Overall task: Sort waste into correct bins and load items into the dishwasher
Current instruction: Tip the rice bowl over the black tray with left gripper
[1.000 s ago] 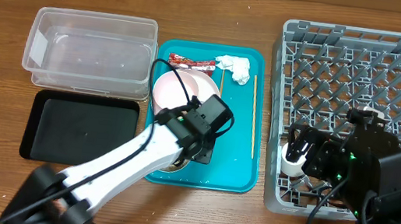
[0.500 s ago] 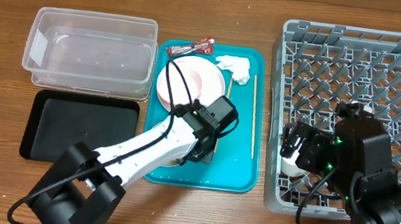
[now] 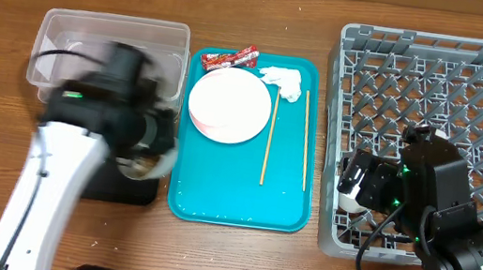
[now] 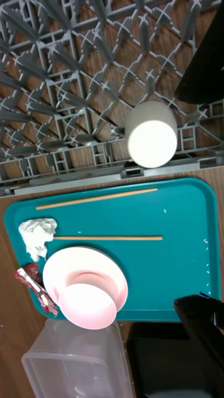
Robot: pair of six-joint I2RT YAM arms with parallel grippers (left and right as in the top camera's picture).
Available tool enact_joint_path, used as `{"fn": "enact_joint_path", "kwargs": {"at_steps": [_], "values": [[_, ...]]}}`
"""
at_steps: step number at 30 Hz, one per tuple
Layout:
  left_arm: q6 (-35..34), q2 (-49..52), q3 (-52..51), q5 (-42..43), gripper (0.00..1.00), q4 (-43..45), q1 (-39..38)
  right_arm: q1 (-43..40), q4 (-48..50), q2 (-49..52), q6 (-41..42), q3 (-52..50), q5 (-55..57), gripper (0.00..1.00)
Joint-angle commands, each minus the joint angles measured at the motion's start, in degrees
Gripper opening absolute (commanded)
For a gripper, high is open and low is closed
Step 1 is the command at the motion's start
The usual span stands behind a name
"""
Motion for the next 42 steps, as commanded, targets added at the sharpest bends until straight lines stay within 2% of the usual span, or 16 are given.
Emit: {"fn": "enact_joint_path", "kwargs": {"at_steps": [1, 7, 12, 15, 24, 42], "values": [[24.6, -0.5, -4.1, 29.7, 0.04, -1.2, 17.8, -0.1, 0.3, -0.2, -0.2, 0.3, -0.1, 1.00], [42.4, 2.5, -16.3, 46.8, 0.04, 1.5, 33.5, -0.1, 0.8, -0.2, -0.2, 0.3, -0.1, 1.00], [46.7, 7.3, -22.7, 53.7, 0.04, 7.1, 41.0, -0.1, 1.0, -0.2, -0.2, 0.3, -0.1, 1.00], [49.1, 10.9, -23.4, 59.6, 0.04, 7.3, 44.1, -0.1, 1.0, -0.2, -0.2, 0.3, -0.1, 1.00], [48.0, 14.5, -23.4, 71.5, 0.04, 6.9, 47.7, -0.1, 1.0, -0.2, -0.2, 0.3, -0.1, 1.00], [46.9, 14.5, -23.4, 71.5, 0.04, 6.1, 48.1, -0.1, 1.0, -0.2, -0.2, 0.3, -0.1, 1.00]]}}
